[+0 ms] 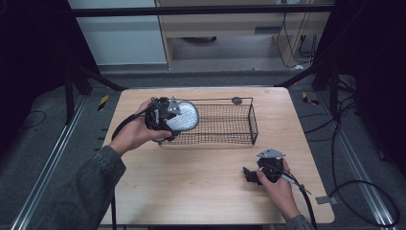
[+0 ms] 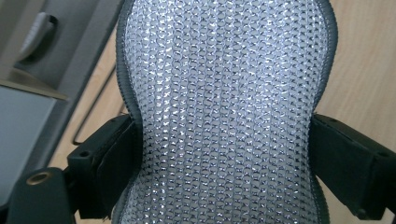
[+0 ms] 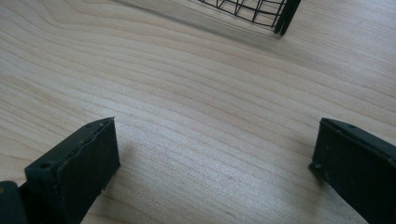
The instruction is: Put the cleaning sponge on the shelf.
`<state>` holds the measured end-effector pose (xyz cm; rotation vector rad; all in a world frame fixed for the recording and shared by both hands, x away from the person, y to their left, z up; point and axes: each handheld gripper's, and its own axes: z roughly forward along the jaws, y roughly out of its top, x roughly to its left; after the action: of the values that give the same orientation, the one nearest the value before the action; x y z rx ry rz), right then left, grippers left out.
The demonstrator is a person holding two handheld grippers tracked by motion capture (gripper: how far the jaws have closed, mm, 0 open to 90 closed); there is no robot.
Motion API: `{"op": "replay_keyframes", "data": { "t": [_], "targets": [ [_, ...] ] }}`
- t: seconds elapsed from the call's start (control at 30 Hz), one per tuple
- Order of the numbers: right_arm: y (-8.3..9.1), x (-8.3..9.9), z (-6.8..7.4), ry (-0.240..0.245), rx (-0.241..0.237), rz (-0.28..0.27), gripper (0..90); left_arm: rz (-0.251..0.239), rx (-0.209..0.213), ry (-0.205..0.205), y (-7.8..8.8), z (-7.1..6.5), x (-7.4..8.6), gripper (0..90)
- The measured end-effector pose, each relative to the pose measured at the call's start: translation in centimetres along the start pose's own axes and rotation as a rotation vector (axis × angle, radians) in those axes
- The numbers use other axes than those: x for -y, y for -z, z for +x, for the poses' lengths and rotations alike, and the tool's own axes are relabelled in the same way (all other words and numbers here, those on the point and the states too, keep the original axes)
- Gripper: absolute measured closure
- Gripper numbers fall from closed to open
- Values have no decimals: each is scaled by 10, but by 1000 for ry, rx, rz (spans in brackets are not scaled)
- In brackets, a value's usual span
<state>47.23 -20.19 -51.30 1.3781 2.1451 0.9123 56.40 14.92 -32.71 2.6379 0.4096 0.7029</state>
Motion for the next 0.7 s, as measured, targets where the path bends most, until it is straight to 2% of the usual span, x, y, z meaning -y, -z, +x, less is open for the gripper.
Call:
{"op": "replay_keyframes", "data": {
  "t": [0.03,0.13,0.23,0.3,0.4,0.53,0.6,0.7],
  "targets": [
    [0,0,0,0,-1,1,8,9,-27,-16,-1,2,-3,111],
    [0,0,0,3,-2,1,8,11,-63,-13,-4,7,-8,111],
    [0,0,-1,8,-4,2,8,24,-95,-34,-6,9,-15,114],
    [0,0,-1,10,-5,0,8,18,-86,-41,-10,10,-19,116],
    [0,0,-1,10,-6,-1,8,30,-81,-75,-15,11,-25,117],
    [0,0,-1,10,-6,-1,8,42,-98,-108,-21,14,-33,122],
    [0,0,-1,10,-6,-1,7,40,-128,-118,-22,15,-34,127],
    [0,0,-1,14,-10,-2,7,33,-120,-117,-25,16,-34,128]
  ]
}}
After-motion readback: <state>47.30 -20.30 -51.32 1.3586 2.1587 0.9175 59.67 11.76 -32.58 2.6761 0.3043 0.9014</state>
